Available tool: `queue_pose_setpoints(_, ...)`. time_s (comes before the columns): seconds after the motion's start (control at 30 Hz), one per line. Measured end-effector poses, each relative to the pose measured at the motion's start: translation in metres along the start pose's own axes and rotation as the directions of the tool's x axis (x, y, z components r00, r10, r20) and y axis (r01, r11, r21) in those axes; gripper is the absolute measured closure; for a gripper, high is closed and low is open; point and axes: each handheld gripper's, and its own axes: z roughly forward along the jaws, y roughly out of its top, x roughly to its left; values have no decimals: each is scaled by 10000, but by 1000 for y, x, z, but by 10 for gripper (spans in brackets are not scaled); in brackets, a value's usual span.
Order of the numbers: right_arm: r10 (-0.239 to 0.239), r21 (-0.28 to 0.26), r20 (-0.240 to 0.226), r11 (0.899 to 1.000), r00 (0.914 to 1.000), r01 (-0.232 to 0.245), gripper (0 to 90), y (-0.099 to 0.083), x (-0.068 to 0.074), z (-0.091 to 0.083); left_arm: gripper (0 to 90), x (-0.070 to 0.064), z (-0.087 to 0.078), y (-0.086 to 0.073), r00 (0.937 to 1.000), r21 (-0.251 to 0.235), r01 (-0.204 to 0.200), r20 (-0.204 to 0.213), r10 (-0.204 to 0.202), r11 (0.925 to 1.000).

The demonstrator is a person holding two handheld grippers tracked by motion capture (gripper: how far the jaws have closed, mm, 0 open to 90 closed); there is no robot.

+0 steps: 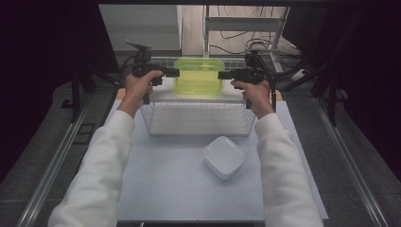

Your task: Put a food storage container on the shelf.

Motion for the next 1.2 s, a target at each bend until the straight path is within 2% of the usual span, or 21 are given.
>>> queue_pose_setpoints(0.17,712,-186,-56,9973,9974,-713,737,1,-10,9,792,12,6,6,9979,-54,604,256,-603,9982)
queue_pose_setpoints(0.23,959,-288,6,9950,9954,-958,728,2,-12,13,785,15,9,7,9961,-67,858,229,-856,9963)
queue_pose_setpoints(0.37,1598,-422,-50,9862,9871,-1599,717,3,-19,19,767,20,12,8,9924,-37,1202,258,-1201,9927)
queue_pose_setpoints(0.53,2265,-663,-263,9714,9737,-2278,707,3,-26,24,744,22,15,8,9912,-98,1314,157,-1312,9913)
queue_pose_setpoints(0.63,2343,-796,-245,9686,9719,-2355,700,2,-26,26,736,21,15,7,9931,-184,1169,89,-1167,9930)
queue_pose_setpoints(0.7,2298,-865,-108,9694,9732,-2298,681,2,-25,25,723,19,15,6,9955,-292,934,-133,-938,9952)
queue_pose_setpoints(0.77,2061,-1213,247,9719,9782,-2017,587,2,-21,24,688,15,14,5,9972,-472,453,-581,-480,9979)
queue_pose_setpoints(0.83,2085,-1494,576,9687,9763,-1981,509,2,-17,21,603,11,11,4,9971,-796,43,-753,-103,9968)
queue_pose_setpoints(0.9,1921,-1880,826,9666,9779,-1740,473,2,-11,15,506,4,5,4,9937,-1135,-460,-1065,339,9925)
queue_pose_setpoints(1.0,1475,-2189,1016,9680,9838,-1225,438,4,0,4,373,-6,-6,3,9906,-1494,-923,-1144,755,9845)
queue_pose_setpoints(1.07,1010,-2209,1258,9727,9869,-714,416,3,7,-4,325,-16,-14,0,9854,-1617,-1334,-1266,1135,9778)
queue_pose_setpoints(1.1,740,-2151,1352,9756,9881,-436,408,3,11,-10,303,-21,-19,-2,9807,-1538,-1625,-1344,1423,9747)
queue_pose_setpoints(1.2,-276,-1633,1767,9849,9839,569,362,-1,21,-25,271,-35,-33,-13,9679,-1528,-2313,-1363,2113,9608)
